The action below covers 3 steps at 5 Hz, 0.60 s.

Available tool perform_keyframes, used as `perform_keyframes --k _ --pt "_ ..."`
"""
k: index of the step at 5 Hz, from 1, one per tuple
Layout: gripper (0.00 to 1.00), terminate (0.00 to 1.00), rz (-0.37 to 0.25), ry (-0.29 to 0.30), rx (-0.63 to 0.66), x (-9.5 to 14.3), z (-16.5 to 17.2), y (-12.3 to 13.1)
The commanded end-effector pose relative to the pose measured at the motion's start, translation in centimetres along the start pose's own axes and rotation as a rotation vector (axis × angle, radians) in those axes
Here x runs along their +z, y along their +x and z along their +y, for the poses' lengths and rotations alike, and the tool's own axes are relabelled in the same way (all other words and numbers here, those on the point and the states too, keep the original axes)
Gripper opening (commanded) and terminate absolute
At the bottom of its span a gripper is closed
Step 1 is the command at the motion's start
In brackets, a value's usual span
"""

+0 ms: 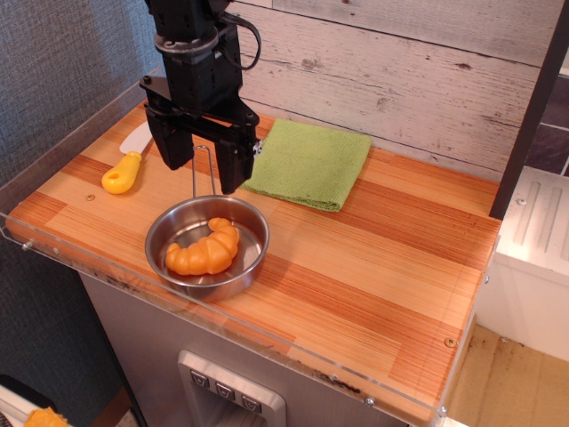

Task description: Move pumpkin to pot

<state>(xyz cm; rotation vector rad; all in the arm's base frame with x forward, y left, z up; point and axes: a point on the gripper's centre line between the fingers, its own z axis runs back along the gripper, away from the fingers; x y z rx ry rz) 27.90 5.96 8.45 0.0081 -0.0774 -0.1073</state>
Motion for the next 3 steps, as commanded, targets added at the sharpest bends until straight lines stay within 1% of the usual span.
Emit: perform_keyframes --k 1,2,3 --pt "1.0 0.0 -0.034 0.016 0.017 0.98 1.03 0.44" --pt "1.0 0.0 -0.034 0.016 0.017 0.98 1.03 0.44" --pt "1.0 1.0 -0.034 0.016 0.017 0.98 1.03 0.44"
